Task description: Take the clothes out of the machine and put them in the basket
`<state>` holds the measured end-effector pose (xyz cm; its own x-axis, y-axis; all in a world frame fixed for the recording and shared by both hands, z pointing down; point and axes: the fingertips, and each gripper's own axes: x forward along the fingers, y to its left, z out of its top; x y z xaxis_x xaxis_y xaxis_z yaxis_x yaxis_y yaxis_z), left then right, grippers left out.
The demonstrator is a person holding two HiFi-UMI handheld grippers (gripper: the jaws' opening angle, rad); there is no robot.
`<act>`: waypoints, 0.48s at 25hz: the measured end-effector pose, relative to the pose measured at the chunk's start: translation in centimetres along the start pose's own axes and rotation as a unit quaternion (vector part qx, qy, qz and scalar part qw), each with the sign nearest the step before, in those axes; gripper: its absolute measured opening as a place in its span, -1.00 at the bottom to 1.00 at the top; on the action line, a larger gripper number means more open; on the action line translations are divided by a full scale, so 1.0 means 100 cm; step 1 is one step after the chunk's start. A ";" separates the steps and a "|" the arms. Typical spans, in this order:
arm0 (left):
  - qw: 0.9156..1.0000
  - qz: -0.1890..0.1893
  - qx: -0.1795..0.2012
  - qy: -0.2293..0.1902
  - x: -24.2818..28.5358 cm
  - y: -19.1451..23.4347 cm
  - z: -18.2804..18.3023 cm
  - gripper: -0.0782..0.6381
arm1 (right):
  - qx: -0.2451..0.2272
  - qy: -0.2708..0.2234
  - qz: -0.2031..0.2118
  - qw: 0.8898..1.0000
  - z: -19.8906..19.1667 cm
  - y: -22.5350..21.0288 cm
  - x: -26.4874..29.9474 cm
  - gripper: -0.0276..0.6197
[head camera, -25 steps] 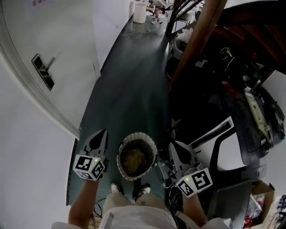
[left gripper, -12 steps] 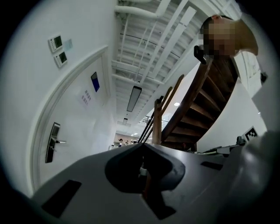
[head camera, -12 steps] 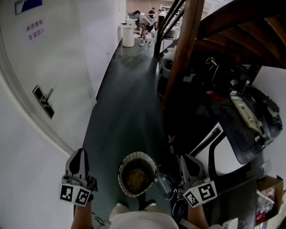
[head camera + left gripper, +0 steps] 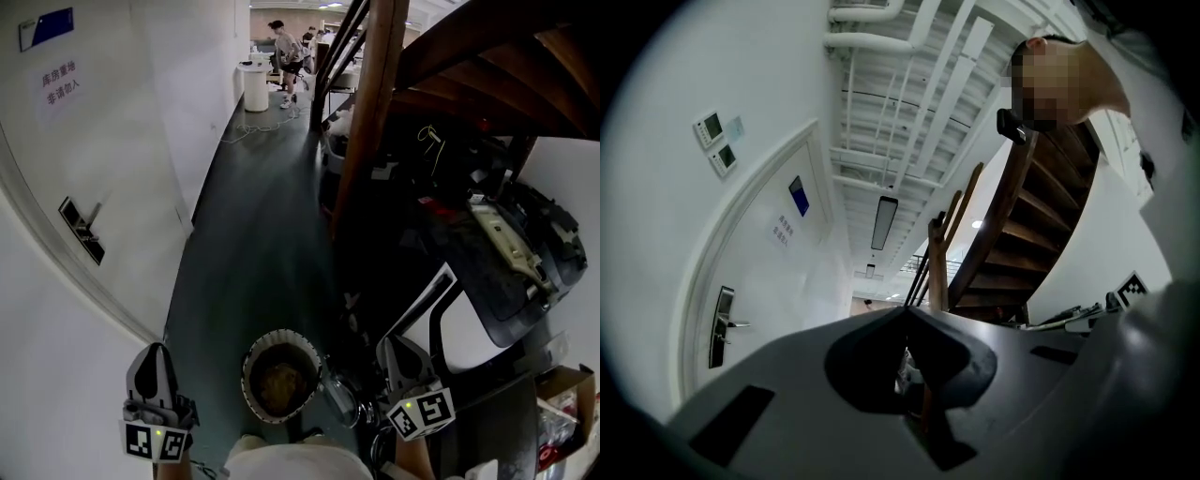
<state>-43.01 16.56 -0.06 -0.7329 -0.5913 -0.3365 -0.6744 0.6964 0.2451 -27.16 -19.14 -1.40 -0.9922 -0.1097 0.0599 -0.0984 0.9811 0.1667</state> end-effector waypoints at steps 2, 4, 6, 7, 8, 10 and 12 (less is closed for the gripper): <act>1.000 0.002 0.000 0.000 0.001 0.001 -0.001 -0.74 | -0.004 0.001 0.010 1.000 0.001 0.005 0.008 -0.87; 1.000 0.005 0.002 -0.003 0.001 0.003 0.000 -0.74 | -0.004 0.001 0.022 1.000 0.001 0.011 0.015 -0.87; 1.000 0.006 0.007 -0.005 0.002 0.005 0.002 -0.74 | -0.004 0.000 0.035 0.999 0.002 0.018 0.024 -0.87; 1.000 0.007 0.008 -0.005 0.002 0.005 0.003 -0.74 | -0.004 -0.001 0.041 0.999 0.002 0.021 0.028 -0.87; 1.000 0.007 0.008 -0.004 0.002 0.006 0.003 -0.74 | -0.004 -0.001 0.046 0.999 0.003 0.024 0.032 -0.87; 1.000 0.010 0.002 -0.003 0.001 0.008 0.003 -0.74 | -0.002 -0.001 0.056 0.998 0.004 0.031 0.039 -0.87; 1.000 0.012 -0.004 -0.003 0.000 0.010 0.003 -0.74 | 0.000 -0.003 0.063 0.998 0.004 0.036 0.044 -0.87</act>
<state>-43.62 17.39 -0.10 -0.7482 -0.5721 -0.3359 -0.6576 0.7069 0.2606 -31.95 -16.03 -0.97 -0.9972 0.0148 0.0737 0.0264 0.9869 0.1590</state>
